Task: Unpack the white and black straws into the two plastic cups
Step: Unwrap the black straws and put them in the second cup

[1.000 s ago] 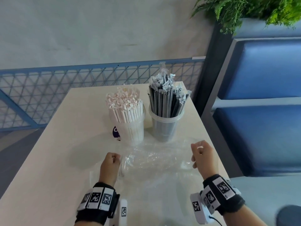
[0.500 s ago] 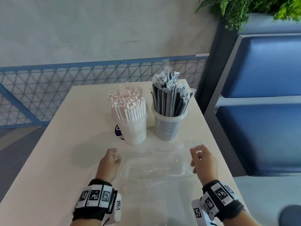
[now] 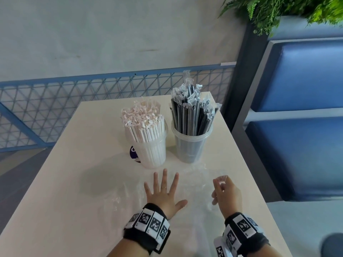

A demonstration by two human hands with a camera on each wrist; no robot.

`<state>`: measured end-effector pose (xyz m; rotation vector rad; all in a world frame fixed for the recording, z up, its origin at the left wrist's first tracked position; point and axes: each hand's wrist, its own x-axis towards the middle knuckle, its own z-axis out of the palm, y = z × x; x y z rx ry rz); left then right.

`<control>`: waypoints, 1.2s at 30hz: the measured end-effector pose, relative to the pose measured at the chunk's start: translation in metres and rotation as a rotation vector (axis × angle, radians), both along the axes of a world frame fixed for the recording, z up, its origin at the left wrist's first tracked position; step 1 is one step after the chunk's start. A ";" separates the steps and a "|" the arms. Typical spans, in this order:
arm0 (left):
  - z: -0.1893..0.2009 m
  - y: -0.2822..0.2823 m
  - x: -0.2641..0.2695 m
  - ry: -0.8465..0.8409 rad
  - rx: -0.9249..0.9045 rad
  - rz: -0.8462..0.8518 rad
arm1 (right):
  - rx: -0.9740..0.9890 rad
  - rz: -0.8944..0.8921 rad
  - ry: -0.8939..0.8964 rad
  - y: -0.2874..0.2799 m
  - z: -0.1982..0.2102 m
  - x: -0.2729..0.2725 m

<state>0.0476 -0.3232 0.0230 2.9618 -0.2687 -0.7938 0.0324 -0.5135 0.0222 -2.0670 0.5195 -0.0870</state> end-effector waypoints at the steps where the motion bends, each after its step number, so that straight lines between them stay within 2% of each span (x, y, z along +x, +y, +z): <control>1: -0.004 0.001 0.001 0.039 0.025 -0.003 | 0.018 -0.051 0.003 0.000 -0.002 0.000; 2: -0.006 0.002 0.001 0.053 0.041 -0.011 | 0.002 -0.107 -0.034 -0.002 -0.005 -0.001; 4: -0.010 0.003 0.001 0.045 0.040 -0.004 | -0.221 -0.140 -0.222 -0.003 -0.003 0.000; 5: -0.012 0.002 0.001 0.035 0.044 -0.001 | -0.377 -0.039 -0.310 0.000 0.002 -0.001; 7: -0.015 0.002 0.002 0.015 0.054 -0.003 | -0.689 0.353 -0.337 0.014 0.009 -0.003; 8: -0.017 0.003 0.003 0.009 0.060 -0.007 | -0.814 0.551 -0.244 0.022 0.004 -0.001; 9: -0.018 0.003 0.003 0.006 0.060 -0.008 | -0.882 0.696 -0.065 0.027 0.001 0.001; 10: -0.019 0.004 0.004 0.006 0.057 -0.013 | -0.900 0.758 0.064 0.032 -0.009 0.001; 12: -0.018 0.005 0.006 0.015 0.064 -0.042 | -0.881 0.866 0.197 0.032 -0.023 0.008; 14: -0.018 0.009 0.005 0.047 0.097 -0.073 | -0.806 0.942 0.266 0.028 -0.035 0.015; 18: -0.024 0.023 0.005 0.065 0.131 -0.087 | -0.751 0.981 0.424 0.023 -0.037 0.019; 27: -0.021 0.061 0.001 0.078 0.096 -0.046 | -0.661 0.950 0.433 0.012 -0.036 0.019; 31: -0.020 0.074 0.000 0.069 0.155 -0.014 | -0.649 0.927 0.478 0.009 -0.031 0.017; 34: -0.007 0.057 0.003 -0.007 0.163 -0.026 | -0.650 0.906 0.497 0.012 -0.029 0.017; 36: 0.001 0.027 0.002 -0.013 0.089 -0.124 | -0.640 0.888 0.503 0.015 -0.029 0.017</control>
